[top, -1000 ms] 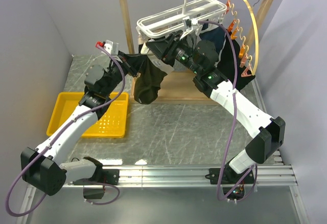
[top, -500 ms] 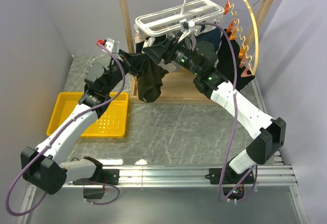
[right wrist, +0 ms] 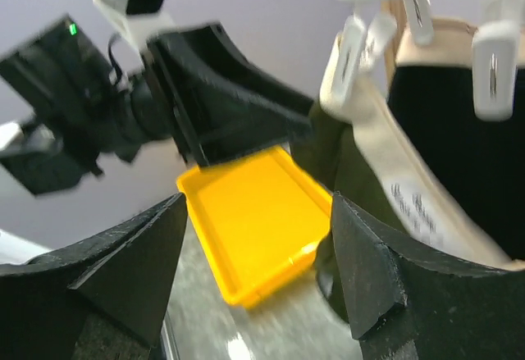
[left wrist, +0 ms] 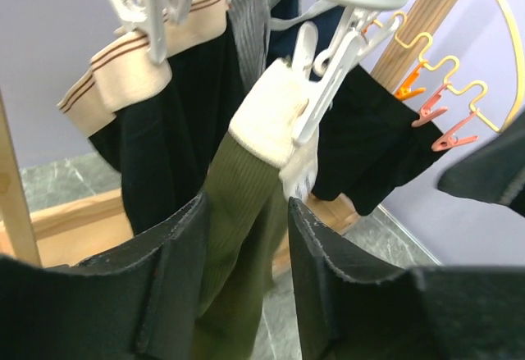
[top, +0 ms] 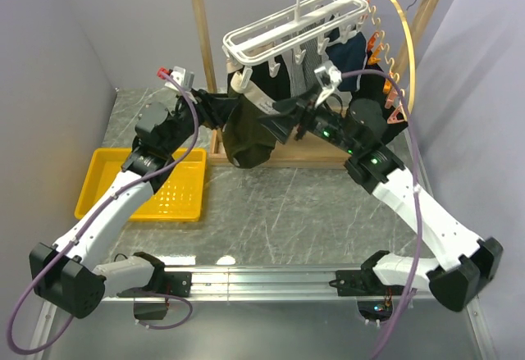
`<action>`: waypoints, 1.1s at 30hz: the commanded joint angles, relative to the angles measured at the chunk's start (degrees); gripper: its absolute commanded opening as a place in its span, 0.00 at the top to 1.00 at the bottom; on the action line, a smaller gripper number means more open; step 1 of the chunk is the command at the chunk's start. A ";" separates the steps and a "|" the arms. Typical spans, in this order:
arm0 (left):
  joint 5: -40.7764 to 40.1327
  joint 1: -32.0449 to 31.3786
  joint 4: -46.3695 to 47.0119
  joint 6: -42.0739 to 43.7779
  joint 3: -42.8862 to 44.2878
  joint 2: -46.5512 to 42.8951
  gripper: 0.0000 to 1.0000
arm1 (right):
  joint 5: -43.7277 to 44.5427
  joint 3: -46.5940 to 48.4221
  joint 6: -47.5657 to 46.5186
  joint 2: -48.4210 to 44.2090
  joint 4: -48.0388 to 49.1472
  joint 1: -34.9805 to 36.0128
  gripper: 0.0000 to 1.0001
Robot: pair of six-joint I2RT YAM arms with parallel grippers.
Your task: Clip the underwear to the hanger
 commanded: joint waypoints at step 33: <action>-0.12 4.58 -7.93 2.28 -1.71 -4.23 0.32 | -9.14 -20.30 -8.12 -10.27 3.46 -20.81 0.27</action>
